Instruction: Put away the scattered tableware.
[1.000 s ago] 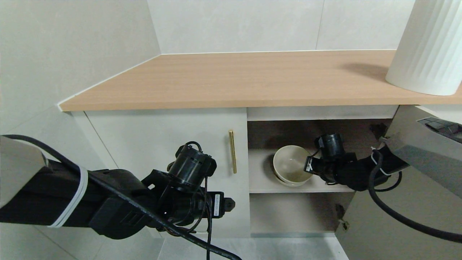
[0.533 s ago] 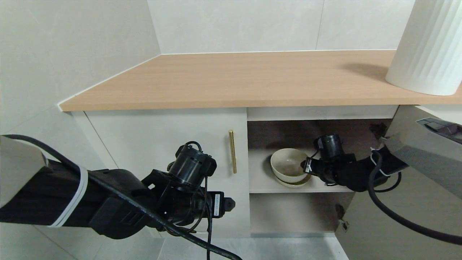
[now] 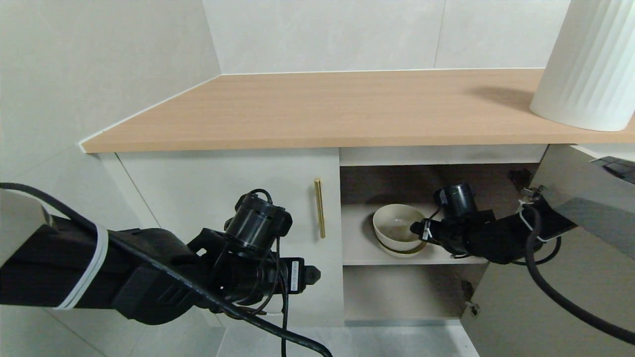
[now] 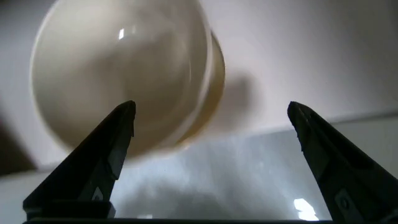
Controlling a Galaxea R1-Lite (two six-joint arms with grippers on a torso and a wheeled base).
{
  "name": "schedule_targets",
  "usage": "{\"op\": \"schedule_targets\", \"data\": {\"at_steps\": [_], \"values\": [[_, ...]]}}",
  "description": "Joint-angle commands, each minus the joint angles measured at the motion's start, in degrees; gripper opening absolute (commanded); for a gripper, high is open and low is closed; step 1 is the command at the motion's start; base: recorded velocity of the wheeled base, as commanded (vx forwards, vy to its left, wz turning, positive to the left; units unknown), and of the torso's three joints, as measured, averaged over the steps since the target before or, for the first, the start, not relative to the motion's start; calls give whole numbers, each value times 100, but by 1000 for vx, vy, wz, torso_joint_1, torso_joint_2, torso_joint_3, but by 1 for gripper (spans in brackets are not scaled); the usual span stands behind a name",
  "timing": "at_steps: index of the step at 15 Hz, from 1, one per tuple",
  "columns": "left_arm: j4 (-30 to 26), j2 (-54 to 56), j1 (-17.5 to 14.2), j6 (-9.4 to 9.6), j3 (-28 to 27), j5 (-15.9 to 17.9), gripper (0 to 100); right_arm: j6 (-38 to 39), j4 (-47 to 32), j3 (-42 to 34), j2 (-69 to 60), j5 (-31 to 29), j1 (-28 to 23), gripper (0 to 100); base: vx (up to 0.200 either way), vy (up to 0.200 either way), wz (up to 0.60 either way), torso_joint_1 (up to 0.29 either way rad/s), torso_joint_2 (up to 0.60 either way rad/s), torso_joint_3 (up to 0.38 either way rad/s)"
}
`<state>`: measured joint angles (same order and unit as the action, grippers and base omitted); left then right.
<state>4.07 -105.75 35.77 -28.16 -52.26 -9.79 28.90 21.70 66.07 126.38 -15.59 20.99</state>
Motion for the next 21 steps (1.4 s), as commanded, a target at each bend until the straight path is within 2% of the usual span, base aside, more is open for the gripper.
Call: {"op": "schedule_targets", "data": {"at_steps": [1, 3, 6, 8, 11, 14, 16, 19, 21], "values": [[-29, 679, -342, 21, 49, 3, 100, 1, -570, -499, -1089, 452, 72, 100, 0, 0, 0, 0, 0, 0], [-179, 1153, -483, 47, 216, -5, 100, -25, -720, -965, -1827, 777, 116, 100, 0, 0, 0, 0, 0, 0], [-442, 2164, -544, 47, 691, -5, 100, -192, -1063, -1492, -3032, 777, 291, 100, 0, 0, 0, 0, 0, 0], [-513, 2665, -694, 56, 1007, 3, 100, -201, -1511, -1659, -3700, 803, 291, 100, 0, 0, 0, 0, 0, 0], [-495, 3105, -799, 197, 1262, 3, 100, -219, -2205, -1817, -4508, 874, 617, 100, 0, 0, 0, 0, 0, 0], [-486, 3069, -799, 232, 1253, 3, 100, -219, -2451, -2037, -4789, 882, 784, 100, 0, 0, 0, 0, 0, 0], [-460, 2797, -799, 338, 1218, -5, 100, -219, -2442, -2186, -4807, 830, 784, 100, 0, 0, 0, 0, 0, 0], [-407, 2665, -791, 338, 1227, -14, 100, -227, -2460, -2222, -4842, 830, 784, 100, 0, 0, 0, 0, 0, 0], [-407, 2648, -782, 338, 1227, -14, 100, -227, -2460, -2230, -4798, 830, 784, 100, -200, 0, 0, 0, 0, 0]]}}
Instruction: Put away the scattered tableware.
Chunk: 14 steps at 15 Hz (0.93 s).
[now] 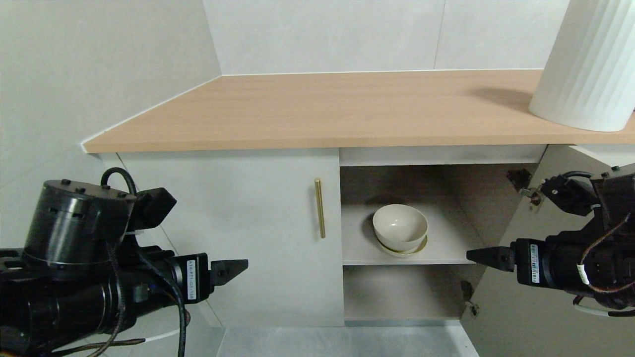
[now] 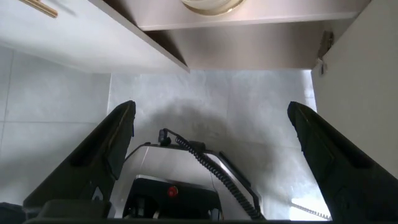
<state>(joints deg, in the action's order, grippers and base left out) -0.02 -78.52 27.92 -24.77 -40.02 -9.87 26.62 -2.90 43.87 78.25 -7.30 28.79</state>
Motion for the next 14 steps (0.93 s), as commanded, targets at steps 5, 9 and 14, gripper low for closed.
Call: {"op": "schedule_targets", "data": {"at_steps": [5, 9, 14], "values": [[2, -85, 3, -1, 3, -6, 100, 1, -9, -19, 59, 1, 82, 100, -200, 0, 0, 3, 2, 4], [2, -85, 3, -1, 3, -6, 100, 1, 0, -63, 67, 1, 118, 100, -200, 0, 0, 0, 1, 4], [2, -85, 12, -1, 3, -6, 100, 1, 0, -63, 67, 1, 118, 100, -200, 0, 0, 2, 2, 4]]}}
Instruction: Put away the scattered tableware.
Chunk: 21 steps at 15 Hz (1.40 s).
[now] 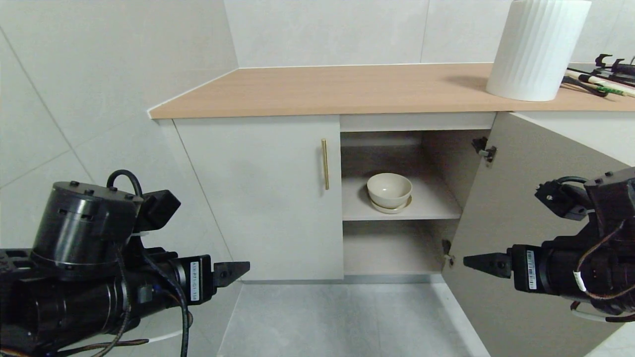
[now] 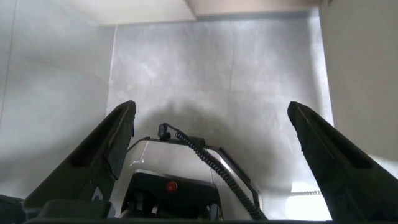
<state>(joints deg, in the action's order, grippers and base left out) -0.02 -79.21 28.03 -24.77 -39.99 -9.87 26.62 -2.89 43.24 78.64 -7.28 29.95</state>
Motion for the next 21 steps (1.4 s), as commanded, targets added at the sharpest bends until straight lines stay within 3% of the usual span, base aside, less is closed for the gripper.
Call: {"op": "schedule_targets", "data": {"at_steps": [1, 15, 21], "values": [[2, -24, 1, -1, -1, 3, 100, 1, -1, 0, 28, -2, 2, 100, -200, 0, 0, 2, 7, 2], [2, -41, 1, 7, 26, 3, 100, -87, -36, -17, -130, -11, 11, 100, -14, -14, 0, 0, 0, 0], [2, -33, 10, 34, 26, -15, 100, -878, -1504, 167, -780, 60, 37, 100, 0, -200, 0, 1, 5, 5]]}}
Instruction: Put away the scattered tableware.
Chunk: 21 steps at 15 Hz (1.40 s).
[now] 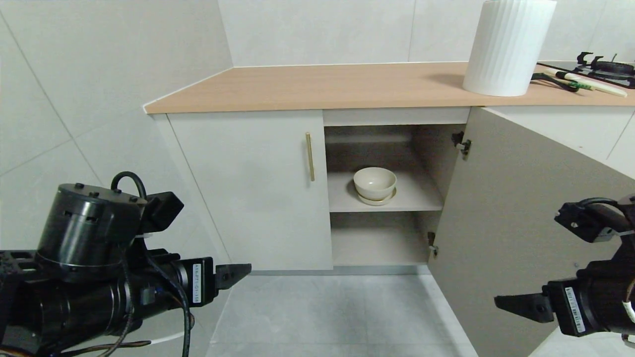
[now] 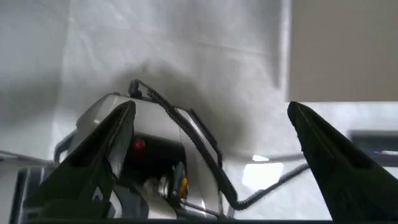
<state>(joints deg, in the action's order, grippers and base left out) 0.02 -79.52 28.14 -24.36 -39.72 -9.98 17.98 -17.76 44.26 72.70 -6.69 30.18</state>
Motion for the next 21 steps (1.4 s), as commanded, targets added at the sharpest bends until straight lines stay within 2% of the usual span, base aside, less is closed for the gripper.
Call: {"op": "schedule_targets", "data": {"at_steps": [1, 5, 7, 10, 14, 15, 17, 21], "values": [[-2, -2, -1, -8, -1, -12, 100, -40, -404, 161, -292, -7, 111, 100, 0, -200, 0, 2, 2, 2], [-2, 7, -1, -8, -1, -4, 100, -532, -1344, 311, -670, -7, 146, 100, 0, -200, 0, 6, 0, 2], [-2, -2, -1, -8, -1, -4, 100, -550, -1370, 328, -723, -87, 128, 100, 0, -200, 0, 0, 2, 2], [-2, 15, -1, -8, -10, -4, 100, -559, -1432, 408, -802, -148, 31, 100, 0, 0, 0, 0, 0, 0], [-2, 7, -1, -16, -10, -4, 100, -612, -1432, 610, -670, -157, -865, 100, 0, 0, 0, 0, 0, 0], [-2, -2, -1, -16, -10, -4, 100, -884, -1432, 627, -608, -157, -1313, 100, 0, 0, 0, 0, 0, 0], [-2, -11, -10, -16, -10, -4, 100, -1183, -1388, 619, -441, -148, -1849, 100, 0, 0, 0, 0, 0, 0], [-2, -11, -10, -25, -1, 5, 100, -1200, -1291, 645, -248, -157, -2315, 100, 0, 0, 0, 0, 0, 0]]}}
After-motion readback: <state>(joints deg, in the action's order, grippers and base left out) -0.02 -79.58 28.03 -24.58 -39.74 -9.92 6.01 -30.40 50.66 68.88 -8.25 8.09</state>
